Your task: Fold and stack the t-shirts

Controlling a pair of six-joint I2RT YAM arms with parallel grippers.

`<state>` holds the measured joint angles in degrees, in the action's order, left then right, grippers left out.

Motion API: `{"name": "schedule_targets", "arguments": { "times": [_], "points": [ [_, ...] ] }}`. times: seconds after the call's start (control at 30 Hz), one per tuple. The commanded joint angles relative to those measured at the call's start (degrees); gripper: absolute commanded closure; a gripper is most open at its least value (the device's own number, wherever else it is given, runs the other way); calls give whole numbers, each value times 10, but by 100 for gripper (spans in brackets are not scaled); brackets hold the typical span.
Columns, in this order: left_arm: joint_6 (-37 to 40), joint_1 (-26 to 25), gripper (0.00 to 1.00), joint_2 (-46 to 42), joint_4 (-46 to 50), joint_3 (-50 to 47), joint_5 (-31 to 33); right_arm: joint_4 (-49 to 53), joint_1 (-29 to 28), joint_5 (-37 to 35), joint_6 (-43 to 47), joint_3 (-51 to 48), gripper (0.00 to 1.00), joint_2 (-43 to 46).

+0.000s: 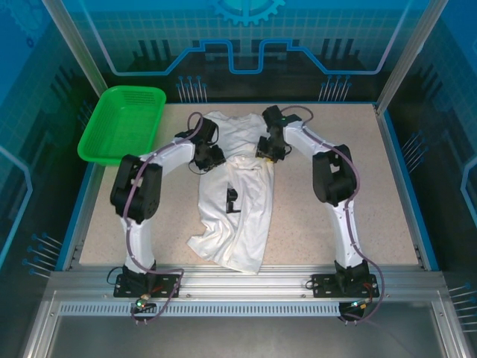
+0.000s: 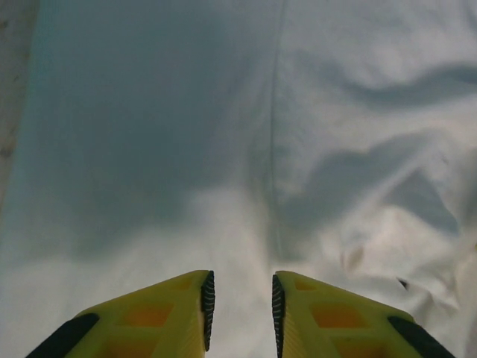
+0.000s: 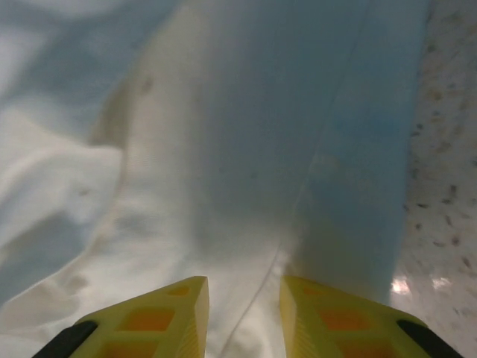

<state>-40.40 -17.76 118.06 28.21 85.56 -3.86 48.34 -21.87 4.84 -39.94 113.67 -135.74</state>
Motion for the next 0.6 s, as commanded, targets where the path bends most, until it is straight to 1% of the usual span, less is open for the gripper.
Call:
{"name": "schedule_targets", "arguments": {
  "times": [0.0, 0.07, 0.2, 0.37, 0.53, 0.57],
  "points": [
    [24, 10, 71, 64, 35, 59, -15, 46, 4, -42, 23, 60, 68, -46],
    [8, 13, 71, 92, 30, 77, -34, 62, 10, -42, 28, 96, 68, -76],
    [-28, 11, 69, 118, -8, 89, -74, 85, 35, -47, 24, 165, 67, -126],
    [-77, 1, 67, 148, -24, 130, -98, 110, 79, -42, 27, 275, 63, -190],
    [-128, -12, 64, 162, -51, 160, -101, 90, 107, 15, 46, 360, 59, -230],
    [-136, -14, 64, 164, -54, 167, -98, 84, 109, 22, 52, 378, 56, -237]
  ]
}}
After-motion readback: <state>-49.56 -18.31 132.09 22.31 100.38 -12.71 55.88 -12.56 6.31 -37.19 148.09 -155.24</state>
